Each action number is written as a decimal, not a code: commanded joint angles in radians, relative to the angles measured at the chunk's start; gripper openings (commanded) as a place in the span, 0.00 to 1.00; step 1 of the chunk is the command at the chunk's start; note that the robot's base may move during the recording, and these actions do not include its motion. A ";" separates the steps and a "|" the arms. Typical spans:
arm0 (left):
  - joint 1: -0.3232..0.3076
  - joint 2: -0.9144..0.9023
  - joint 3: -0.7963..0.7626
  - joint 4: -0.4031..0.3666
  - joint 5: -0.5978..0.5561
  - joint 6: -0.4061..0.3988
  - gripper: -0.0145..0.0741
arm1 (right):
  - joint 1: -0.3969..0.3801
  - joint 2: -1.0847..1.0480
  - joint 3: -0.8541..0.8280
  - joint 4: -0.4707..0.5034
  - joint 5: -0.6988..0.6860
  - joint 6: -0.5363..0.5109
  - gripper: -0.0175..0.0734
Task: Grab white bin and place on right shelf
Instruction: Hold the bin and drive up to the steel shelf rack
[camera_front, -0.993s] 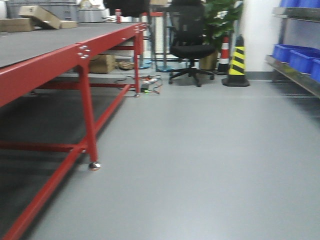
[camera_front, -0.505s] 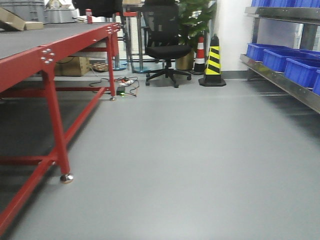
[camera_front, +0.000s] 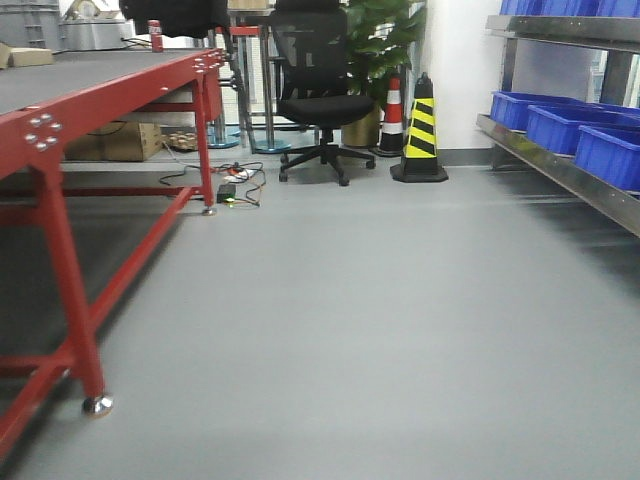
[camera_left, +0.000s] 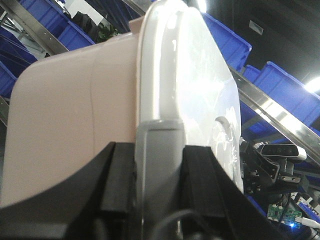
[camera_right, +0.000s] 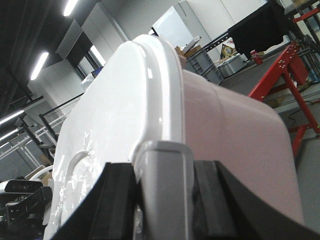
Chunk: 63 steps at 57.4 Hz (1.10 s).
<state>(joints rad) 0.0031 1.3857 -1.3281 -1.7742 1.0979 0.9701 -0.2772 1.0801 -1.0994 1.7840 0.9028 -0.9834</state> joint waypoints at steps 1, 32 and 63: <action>-0.030 -0.046 -0.035 -0.085 0.233 0.024 0.03 | 0.019 -0.024 -0.033 0.101 0.099 -0.016 0.27; -0.030 -0.046 -0.035 -0.085 0.233 0.024 0.03 | 0.019 -0.024 -0.033 0.101 0.093 -0.016 0.27; -0.030 -0.046 -0.035 -0.085 0.233 0.024 0.03 | 0.019 -0.023 -0.033 0.101 0.086 -0.016 0.27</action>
<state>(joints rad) 0.0031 1.3857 -1.3281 -1.7722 1.0979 0.9701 -0.2755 1.0801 -1.0994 1.7833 0.9009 -0.9834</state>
